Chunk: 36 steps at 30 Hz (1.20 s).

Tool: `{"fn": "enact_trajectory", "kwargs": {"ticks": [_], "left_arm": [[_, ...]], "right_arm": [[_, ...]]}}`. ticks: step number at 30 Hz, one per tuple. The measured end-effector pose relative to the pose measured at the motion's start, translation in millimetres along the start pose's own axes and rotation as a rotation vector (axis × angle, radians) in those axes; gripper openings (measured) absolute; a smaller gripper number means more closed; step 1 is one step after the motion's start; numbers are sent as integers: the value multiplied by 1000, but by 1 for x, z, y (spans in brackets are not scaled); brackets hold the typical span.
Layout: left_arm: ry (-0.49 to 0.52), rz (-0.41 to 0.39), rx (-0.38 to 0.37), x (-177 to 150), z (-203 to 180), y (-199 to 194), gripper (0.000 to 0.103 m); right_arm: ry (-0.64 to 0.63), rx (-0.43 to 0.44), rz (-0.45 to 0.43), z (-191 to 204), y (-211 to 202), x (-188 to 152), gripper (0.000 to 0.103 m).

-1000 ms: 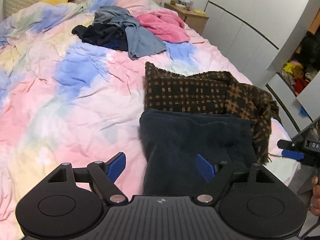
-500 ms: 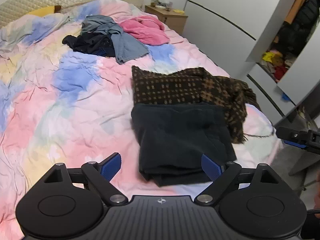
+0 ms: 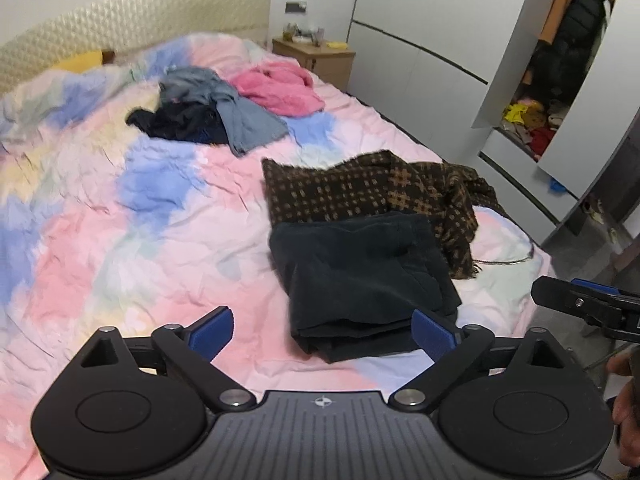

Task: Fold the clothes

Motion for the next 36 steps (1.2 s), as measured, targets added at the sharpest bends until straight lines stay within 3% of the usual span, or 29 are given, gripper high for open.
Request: {"fn": "enact_trajectory", "kwargs": {"ticks": [4,18,36], "left_arm": [[-3,-5,6,-11,3,-15,101],[-2,-26,75,-27,18,-37,103],[-1,-34,110,-24,23,-44,103]], "right_arm": [[13,21,3,15,-9,-10,103],[-56,-131,-10,33,-13,-21,103],[-56,-136,-1,31,-8,-17,103]]}}
Point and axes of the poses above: each gripper's, at about its wrist camera, not at the fingertips, and y roughly the way its jaws point, z to its left, x to its top, the point moved 3 cm from there along y, roughly the way its jaws point, and after that the axes turned 12 degrees about x, right-handed, at the moved point
